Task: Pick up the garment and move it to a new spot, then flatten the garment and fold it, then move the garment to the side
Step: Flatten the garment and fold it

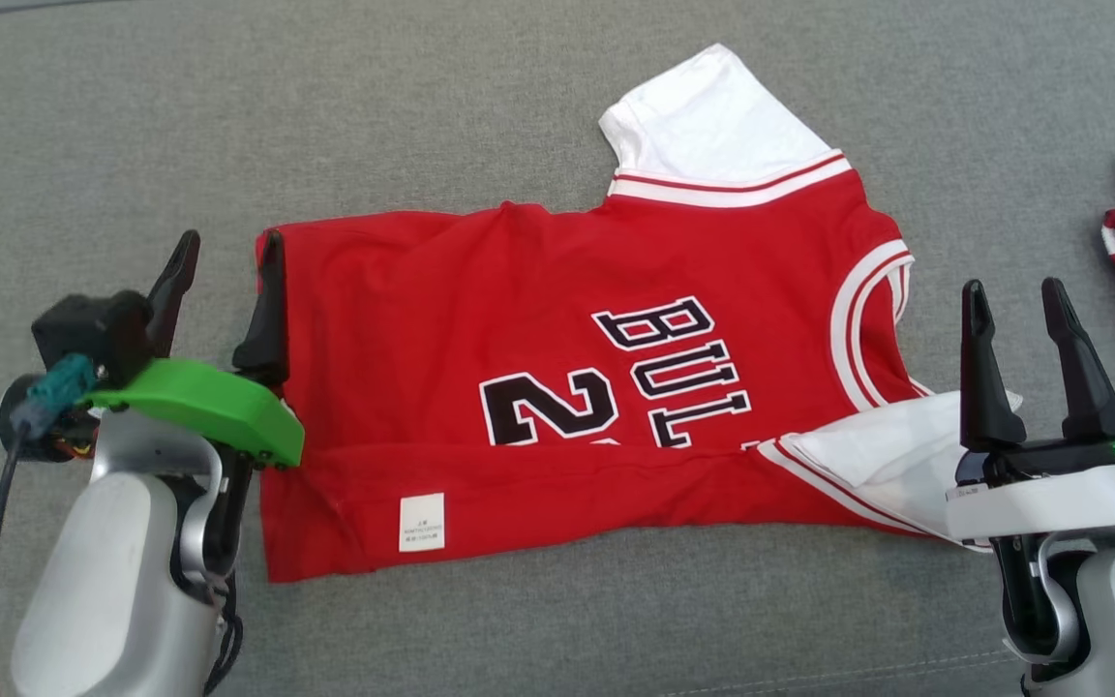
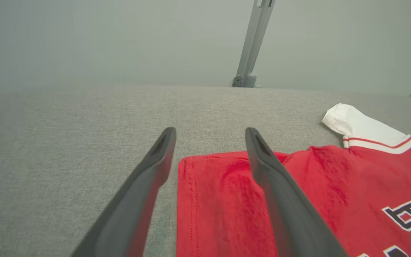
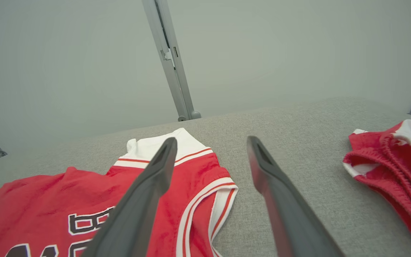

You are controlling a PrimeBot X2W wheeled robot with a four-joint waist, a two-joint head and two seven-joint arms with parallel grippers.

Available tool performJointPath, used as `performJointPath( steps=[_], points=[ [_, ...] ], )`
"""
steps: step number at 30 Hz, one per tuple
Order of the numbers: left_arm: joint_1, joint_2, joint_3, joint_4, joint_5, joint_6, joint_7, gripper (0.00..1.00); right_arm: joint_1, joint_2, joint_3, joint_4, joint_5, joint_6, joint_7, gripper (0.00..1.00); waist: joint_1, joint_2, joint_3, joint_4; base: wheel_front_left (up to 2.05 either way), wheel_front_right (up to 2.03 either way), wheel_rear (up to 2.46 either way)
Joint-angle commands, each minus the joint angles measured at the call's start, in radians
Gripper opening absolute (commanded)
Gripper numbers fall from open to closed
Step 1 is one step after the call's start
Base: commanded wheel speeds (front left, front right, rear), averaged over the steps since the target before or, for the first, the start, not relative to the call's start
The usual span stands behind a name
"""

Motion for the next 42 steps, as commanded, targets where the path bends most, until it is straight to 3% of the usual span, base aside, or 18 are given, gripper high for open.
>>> performJointPath(
  steps=[1,7,13,14,17,18,23,29,42],
  points=[
    [-0.032,0.005,0.000,0.029,-0.019,-0.014,0.019,1.00,-0.018,-0.004,0.004,0.002,0.005,-0.001,-0.003,1.00,0.0000,0.0000,0.049,-0.025,0.00,0.00,0.00],
    [-0.158,0.016,0.010,0.230,-0.091,-0.077,0.094,1.00,-0.066,-0.002,0.034,0.032,0.025,-0.001,-0.013,1.00,0.0000,0.0000,0.107,-0.051,0.00,0.00,0.00],
    [-0.227,0.022,0.012,0.360,-0.146,-0.112,0.126,1.00,-0.090,-0.002,0.042,0.059,0.036,-0.001,-0.019,1.00,0.0000,0.0000,0.127,-0.063,0.00,0.00,0.00],
    [-0.233,0.022,0.009,0.372,-0.152,-0.117,0.125,0.86,-0.092,-0.004,0.041,0.063,0.039,-0.001,-0.021,1.00,0.0000,0.0000,0.128,-0.063,0.00,0.00,0.00],
    [-0.242,0.023,-0.001,0.398,-0.171,-0.127,0.122,0.11,-0.106,-0.011,0.034,0.074,0.048,-0.001,-0.022,1.00,0.0000,0.0000,0.128,-0.063,0.00,0.00,0.00],
    [-0.247,0.025,-0.006,0.403,-0.175,-0.129,0.119,0.00,-0.112,-0.014,0.031,0.080,0.052,-0.001,-0.022,1.00,0.0000,0.0000,0.128,-0.063,0.00,0.00,0.00],
    [-0.274,0.039,-0.029,0.397,-0.174,-0.136,0.084,0.00,-0.209,-0.058,0.006,0.130,0.069,-0.001,-0.022,1.00,0.0000,0.0000,0.131,-0.055,0.00,0.00,0.00],
    [-0.314,0.022,-0.054,0.366,-0.149,-0.132,0.046,0.00,-0.419,-0.140,0.044,0.280,0.101,-0.001,-0.010,1.00,0.0000,0.0000,0.163,-0.009,0.00,0.00,0.00],
    [-0.417,-0.087,-0.148,0.324,-0.110,-0.129,0.020,0.00,-0.844,-0.287,0.336,0.684,0.190,-0.001,0.133,1.00,0.0000,0.0000,0.252,0.180,0.00,0.00,0.00]
  ],
)
